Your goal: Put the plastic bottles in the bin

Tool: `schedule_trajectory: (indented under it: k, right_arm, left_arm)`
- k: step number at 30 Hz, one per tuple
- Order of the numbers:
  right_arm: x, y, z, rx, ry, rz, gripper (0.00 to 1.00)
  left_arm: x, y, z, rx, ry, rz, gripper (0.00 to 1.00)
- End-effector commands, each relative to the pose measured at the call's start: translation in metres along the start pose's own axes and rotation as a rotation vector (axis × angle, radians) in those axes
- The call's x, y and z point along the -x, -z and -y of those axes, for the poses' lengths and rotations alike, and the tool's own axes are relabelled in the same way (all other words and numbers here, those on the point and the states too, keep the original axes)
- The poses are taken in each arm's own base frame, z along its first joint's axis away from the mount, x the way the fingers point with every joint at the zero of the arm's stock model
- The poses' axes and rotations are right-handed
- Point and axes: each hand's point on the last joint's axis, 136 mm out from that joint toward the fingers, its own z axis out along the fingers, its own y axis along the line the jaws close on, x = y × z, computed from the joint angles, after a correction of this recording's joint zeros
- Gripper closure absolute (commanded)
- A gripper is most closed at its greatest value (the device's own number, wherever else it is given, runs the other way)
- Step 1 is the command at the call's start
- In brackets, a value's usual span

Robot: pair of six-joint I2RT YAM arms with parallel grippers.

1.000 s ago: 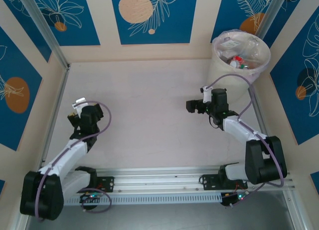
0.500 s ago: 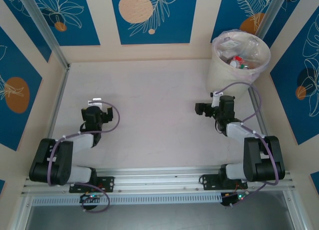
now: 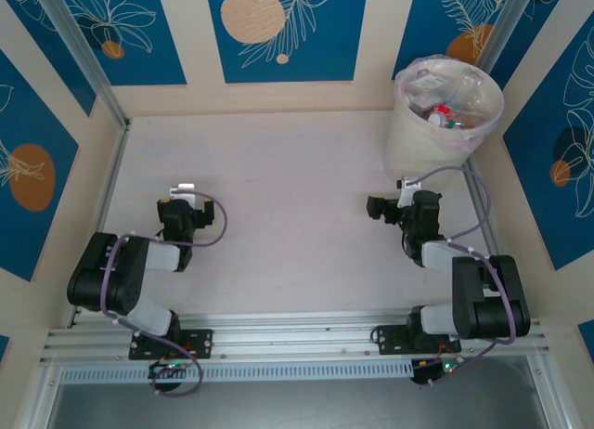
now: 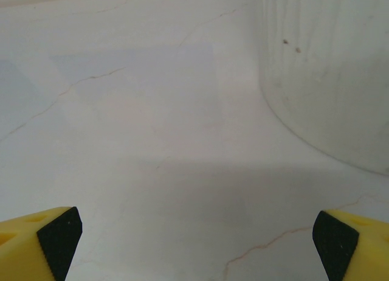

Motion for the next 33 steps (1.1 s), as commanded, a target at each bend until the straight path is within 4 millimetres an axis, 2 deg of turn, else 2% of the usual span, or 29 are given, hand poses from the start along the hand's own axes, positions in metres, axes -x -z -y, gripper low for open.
schedule_trajectory:
  k: [1,5,9,11,12,14,17,19,21,33]
  right_arm:
    - [0.031,0.008,0.011,-0.061,0.018,0.19,0.0]
    - [0.024,0.007,0.01,-0.047,0.027,0.218,0.0]
    - [0.01,-0.004,-0.008,0.042,0.102,0.203,0.01]
    - [0.013,-0.009,-0.012,0.019,0.126,0.189,0.01]
    - [0.01,-0.014,-0.01,0.013,0.122,0.151,0.01]
    - [0.013,-0.027,0.014,-0.116,0.051,0.099,0.0]
    - [0.013,-0.026,0.019,-0.064,-0.001,0.08,0.01]
    - [0.013,-0.028,0.013,-0.042,0.02,0.076,0.01]
    - [0.013,-0.028,0.0,0.064,0.031,0.056,0.01]
    - [0.012,-0.028,0.001,0.058,0.03,0.056,0.01]
  left_arm:
    - [0.018,-0.001,-0.009,0.03,0.031,0.058,0.0]
    - [0.018,-0.001,-0.009,0.032,0.031,0.057,0.0]
    - [0.018,-0.001,-0.009,0.031,0.031,0.058,0.0]
    - [0.017,-0.001,-0.009,0.031,0.03,0.056,0.0]
    - [0.018,-0.001,-0.009,0.031,0.031,0.056,0.0]
    - [0.018,-0.001,-0.009,0.032,0.03,0.057,0.0]
    - [0.017,-0.001,-0.009,0.031,0.03,0.056,0.0]
    - [0.017,-0.001,-0.009,0.03,0.03,0.056,0.0]
    - [0.018,-0.001,-0.009,0.03,0.031,0.057,0.0]
    - [0.018,-0.001,-0.009,0.03,0.031,0.058,0.0]
